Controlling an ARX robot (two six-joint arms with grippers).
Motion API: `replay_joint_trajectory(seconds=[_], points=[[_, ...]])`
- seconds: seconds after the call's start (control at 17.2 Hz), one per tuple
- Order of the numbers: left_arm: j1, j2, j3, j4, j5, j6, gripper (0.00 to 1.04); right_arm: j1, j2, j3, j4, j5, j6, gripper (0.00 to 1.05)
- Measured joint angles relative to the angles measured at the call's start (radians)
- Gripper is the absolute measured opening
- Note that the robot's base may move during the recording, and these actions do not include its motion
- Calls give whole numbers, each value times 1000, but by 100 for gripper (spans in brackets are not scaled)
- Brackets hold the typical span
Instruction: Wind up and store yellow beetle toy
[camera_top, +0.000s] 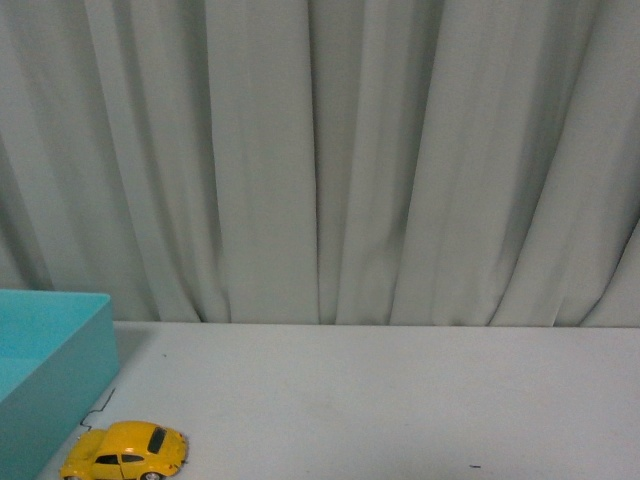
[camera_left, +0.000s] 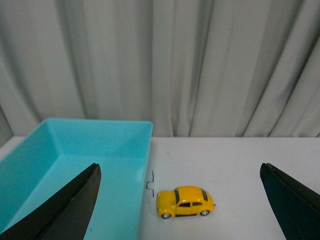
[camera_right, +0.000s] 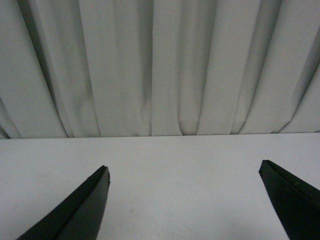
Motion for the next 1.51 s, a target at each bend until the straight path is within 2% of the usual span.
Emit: replay_joint_trajectory(seconds=[0.06,0.12,0.23,0.29,0.35,0.47,0.58,0.7,0.81,0.99,1.16,1.28,1.51], points=[[-7,74,56,-131,-42,-61,98,0,0,0,0,1,1,100],[-1,235,132,-174,-62,-143,98,0,0,0,1,-2,1,99],[4,556,314,42,-76,-211,98,0,0,0,0,0,1,98],[-7,772,419,180,-79,-177,98,0,0,0,1,1,1,98],[-17,927,480,238,-76,-131,98,0,0,0,0,0,1,98],[-28,1159,597,270,-71,-19,98,0,0,0,1,0,1,98],[-56,1328,752,273,4,150,98,0,0,0,0,0,0,98],[-86,1438,866,171,72,397,98,0,0,0,0,0,1,98],[-96,1522,944,-8,120,694,98,0,0,0,0,0,0,98],[-103,1613,1051,-245,68,1096,98,0,0,0,0,0,1,98],[-154,1685,1095,-426,8,1316,98,0,0,0,0,0,1,98],[-197,1749,1124,-487,-12,1380,98,0,0,0,0,0,1,98],[-225,1872,1162,-488,-92,1421,98,0,0,0,0,0,1,98]])
